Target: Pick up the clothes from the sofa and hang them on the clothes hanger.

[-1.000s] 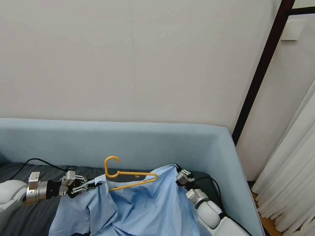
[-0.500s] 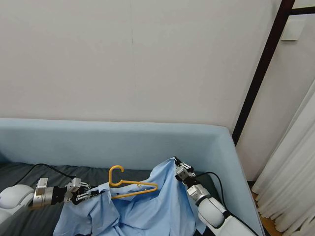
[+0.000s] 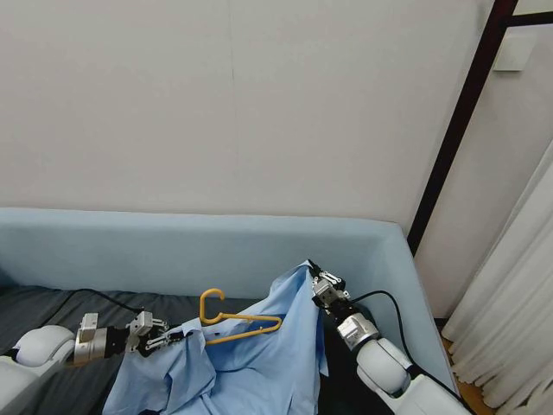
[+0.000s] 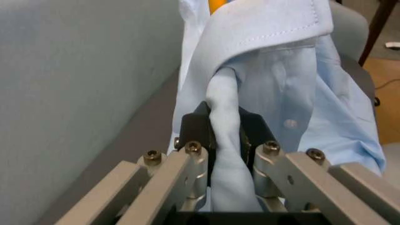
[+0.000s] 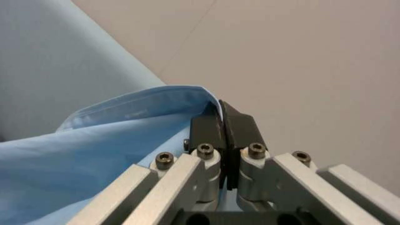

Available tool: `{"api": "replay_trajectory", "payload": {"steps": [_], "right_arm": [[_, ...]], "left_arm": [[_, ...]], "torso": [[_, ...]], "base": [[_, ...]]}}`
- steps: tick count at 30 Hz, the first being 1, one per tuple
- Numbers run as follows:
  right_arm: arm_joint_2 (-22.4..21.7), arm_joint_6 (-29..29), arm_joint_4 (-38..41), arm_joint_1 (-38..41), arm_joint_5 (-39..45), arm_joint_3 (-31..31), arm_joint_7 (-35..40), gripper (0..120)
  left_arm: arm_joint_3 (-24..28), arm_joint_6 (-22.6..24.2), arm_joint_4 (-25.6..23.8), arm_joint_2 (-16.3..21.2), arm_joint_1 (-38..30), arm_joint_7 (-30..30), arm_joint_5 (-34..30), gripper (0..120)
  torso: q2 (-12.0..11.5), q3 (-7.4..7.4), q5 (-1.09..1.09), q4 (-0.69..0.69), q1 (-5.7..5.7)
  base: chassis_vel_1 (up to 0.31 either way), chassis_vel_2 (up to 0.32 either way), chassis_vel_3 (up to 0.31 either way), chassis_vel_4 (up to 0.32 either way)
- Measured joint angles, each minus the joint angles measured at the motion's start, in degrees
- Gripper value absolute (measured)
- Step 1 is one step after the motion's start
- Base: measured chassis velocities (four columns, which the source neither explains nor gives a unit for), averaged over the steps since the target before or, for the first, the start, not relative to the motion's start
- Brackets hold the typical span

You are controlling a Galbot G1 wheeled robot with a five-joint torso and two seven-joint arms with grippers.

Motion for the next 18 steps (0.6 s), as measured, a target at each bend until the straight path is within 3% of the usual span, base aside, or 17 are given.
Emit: {"api": "replay_trajectory", "payload": {"steps": [18], "right_arm": [[-5.4,-0.3,9.5,-1.1,3.1,-0.2,-1.2,0]], "left_arm": [[4.7,1.5,1.8,-5.2,-3.6,-2.0,2.3,7]], "torso": [[0.0,0.0,0.01,0.02,0.0]], "base": [[0.0,0.0,0.0,0.0]]}}
